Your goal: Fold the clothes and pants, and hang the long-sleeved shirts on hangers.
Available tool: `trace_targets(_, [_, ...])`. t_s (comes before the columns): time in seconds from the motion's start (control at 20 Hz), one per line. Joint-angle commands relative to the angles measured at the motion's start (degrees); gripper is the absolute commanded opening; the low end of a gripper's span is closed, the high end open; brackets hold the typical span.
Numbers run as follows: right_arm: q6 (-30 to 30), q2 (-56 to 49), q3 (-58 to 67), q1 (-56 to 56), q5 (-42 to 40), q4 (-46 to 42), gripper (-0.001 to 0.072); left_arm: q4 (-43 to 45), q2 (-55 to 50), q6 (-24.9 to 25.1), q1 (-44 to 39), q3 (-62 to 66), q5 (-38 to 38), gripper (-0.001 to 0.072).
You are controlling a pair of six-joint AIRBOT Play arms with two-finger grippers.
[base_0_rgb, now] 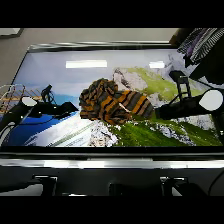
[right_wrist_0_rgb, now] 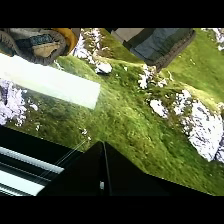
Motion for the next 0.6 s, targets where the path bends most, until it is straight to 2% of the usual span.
trace_targets(0.0, [-0.1, 0.0, 0.0, 0.1, 0.0, 0.0, 0.0028, -13.2, -6.6, 6.5, -0.6, -0.3, 2.2, 0.0720])
trace_targets(0.2, [-0.1, 0.0, 0.0, 0.1, -0.2, 0.1, 0.0029, -16.5, -9.4, 7.6, -3.6, -0.3, 3.0, 0.0720])
trace_targets(0.25, [-0.1, 0.0, 0.0, 0.1, -0.2, 0.0, 0.0031, -16.5, -9.7, 7.4, -4.3, -0.3, 3.0, 0.0676])
trace_targets(0.3, [-0.1, 0.0, 0.0, 0.1, -0.5, 0.0, 0.0042, -16.5, -9.8, 7.5, -4.9, -0.3, 3.0, 0.0408])
trace_targets(0.35, [0.0, -0.2, -0.2, 0.1, -2.1, -0.2, 0.0145, -16.5, -9.8, 7.5, -5.1, -0.3, 2.9, 0.0030])
trace_targets(0.45, [5.0, -1.3, -2.3, 0.1, -7.6, -0.4, 0.0497, -16.5, -9.6, 7.5, -5.2, -0.3, 2.8, 0.0024])
trace_targets(0.55, [10.4, -4.8, -5.2, 0.1, -12.3, 0.7, 0.0574, -16.5, -9.5, 7.5, -5.2, -0.3, 2.4, 0.0024])
